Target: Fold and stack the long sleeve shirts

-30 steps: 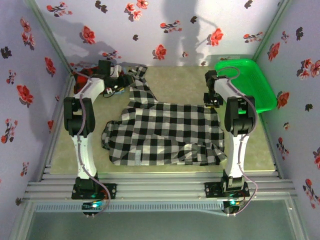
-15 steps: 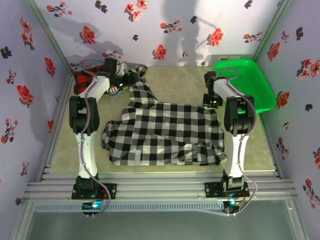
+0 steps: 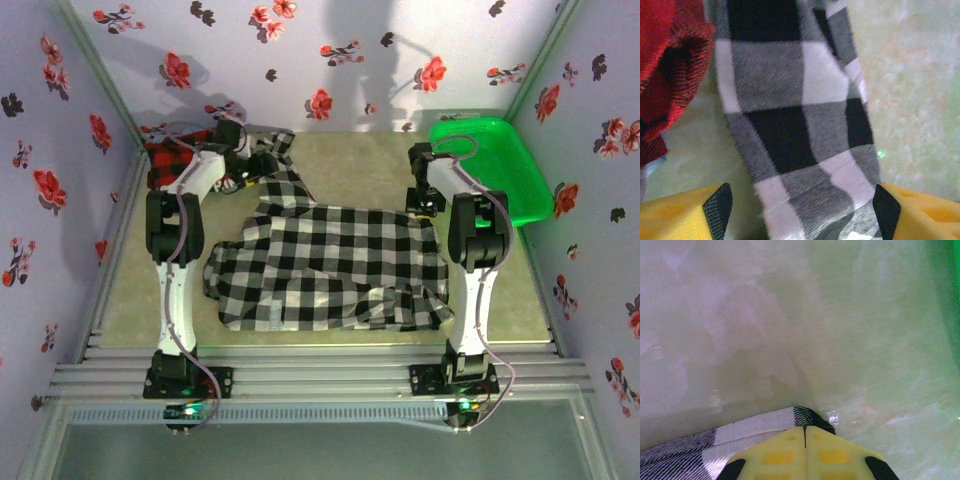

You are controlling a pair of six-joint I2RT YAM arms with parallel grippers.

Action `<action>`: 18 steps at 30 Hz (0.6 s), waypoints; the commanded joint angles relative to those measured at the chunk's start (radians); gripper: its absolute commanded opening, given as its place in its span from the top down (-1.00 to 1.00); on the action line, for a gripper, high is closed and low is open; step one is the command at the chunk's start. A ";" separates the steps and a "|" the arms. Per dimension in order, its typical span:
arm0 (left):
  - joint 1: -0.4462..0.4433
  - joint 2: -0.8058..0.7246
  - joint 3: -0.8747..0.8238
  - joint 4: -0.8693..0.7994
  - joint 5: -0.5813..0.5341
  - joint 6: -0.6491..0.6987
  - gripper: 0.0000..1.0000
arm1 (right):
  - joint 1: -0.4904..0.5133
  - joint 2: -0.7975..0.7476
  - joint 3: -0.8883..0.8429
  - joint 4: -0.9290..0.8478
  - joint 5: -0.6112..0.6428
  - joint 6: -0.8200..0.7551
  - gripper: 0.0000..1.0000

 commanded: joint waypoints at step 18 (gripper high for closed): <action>0.000 0.107 0.159 -0.034 0.056 -0.120 -0.37 | 0.001 -0.015 0.072 -0.053 0.004 -0.040 1.00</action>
